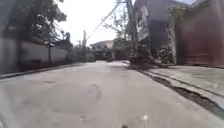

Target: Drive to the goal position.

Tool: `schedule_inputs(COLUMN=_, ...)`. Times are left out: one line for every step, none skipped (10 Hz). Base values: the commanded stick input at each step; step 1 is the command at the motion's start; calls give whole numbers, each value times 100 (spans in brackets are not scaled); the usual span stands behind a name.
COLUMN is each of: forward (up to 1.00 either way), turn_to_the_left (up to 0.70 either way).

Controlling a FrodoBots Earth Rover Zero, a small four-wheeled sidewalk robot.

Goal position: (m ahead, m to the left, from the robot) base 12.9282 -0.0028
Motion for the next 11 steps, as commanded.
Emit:
schedule_inputs(forward=100, turn_to_the_left=0)
schedule_inputs(forward=100, turn_to_the_left=-2)
schedule_inputs(forward=100, turn_to_the_left=-1)
schedule_inputs(forward=100, turn_to_the_left=0)
schedule_inputs(forward=100, turn_to_the_left=0)
schedule_inputs(forward=100, turn_to_the_left=0)
schedule_inputs(forward=100, turn_to_the_left=0)
schedule_inputs(forward=100, turn_to_the_left=0)
schedule_inputs(forward=100, turn_to_the_left=0)
schedule_inputs(forward=100, turn_to_the_left=0)
schedule_inputs(forward=100, turn_to_the_left=0)
